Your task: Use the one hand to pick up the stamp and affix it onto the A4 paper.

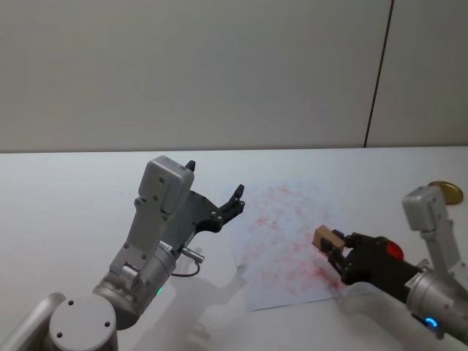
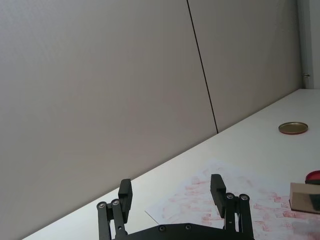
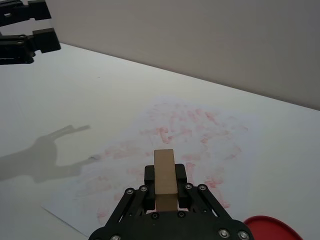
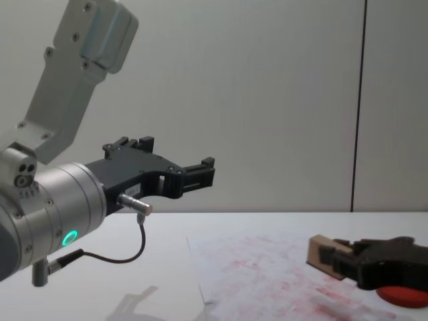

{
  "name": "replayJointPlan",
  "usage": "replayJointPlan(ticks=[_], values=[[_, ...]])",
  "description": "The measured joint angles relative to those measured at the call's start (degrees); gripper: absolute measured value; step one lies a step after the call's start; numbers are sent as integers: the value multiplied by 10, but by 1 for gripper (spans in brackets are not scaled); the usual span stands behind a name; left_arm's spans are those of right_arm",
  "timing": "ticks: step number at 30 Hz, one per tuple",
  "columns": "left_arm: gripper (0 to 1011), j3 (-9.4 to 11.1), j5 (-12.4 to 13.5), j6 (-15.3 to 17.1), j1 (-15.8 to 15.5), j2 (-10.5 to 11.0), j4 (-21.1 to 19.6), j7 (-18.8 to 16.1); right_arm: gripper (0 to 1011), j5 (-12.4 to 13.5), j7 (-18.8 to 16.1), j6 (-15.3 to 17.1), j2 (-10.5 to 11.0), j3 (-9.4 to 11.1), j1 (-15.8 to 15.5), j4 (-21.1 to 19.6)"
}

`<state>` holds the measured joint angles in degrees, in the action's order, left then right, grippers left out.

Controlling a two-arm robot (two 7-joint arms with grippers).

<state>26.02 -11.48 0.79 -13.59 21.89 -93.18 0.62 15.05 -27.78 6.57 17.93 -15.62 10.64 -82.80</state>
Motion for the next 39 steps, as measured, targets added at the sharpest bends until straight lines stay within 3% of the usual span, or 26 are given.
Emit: replayJointPlan(ticks=[14, 39], values=[[993, 0, 0, 0, 0, 0, 0, 0, 220, -8, -10, 7, -16, -21, 2, 7], [993, 0, 0, 0, 0, 0, 0, 0, 220, -30, -21, 16, -17, -36, -4, 18]])
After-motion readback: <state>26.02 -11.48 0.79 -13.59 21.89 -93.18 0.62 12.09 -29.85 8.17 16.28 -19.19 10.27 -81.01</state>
